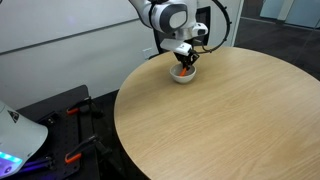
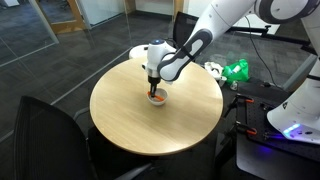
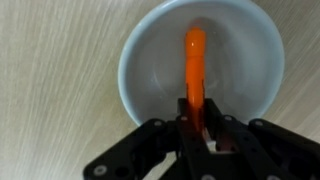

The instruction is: Take the marker out of the bowl and put it on the table

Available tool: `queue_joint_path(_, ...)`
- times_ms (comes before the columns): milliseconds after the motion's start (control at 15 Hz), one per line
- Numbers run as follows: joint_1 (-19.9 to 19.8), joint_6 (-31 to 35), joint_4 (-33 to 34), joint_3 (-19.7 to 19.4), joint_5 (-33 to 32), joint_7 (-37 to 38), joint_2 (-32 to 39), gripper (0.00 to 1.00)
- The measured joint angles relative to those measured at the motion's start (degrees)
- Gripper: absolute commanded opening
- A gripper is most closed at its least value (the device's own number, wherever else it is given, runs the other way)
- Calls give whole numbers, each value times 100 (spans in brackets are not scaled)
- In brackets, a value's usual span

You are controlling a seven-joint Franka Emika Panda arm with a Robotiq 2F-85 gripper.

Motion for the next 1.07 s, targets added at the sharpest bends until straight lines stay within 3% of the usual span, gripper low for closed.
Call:
queue_joint_path(533, 72, 6, -276, -90, -2, 54, -704, 5)
queue_joint_path(1067, 162, 5, -1539, -786, -21, 749, -2238, 5)
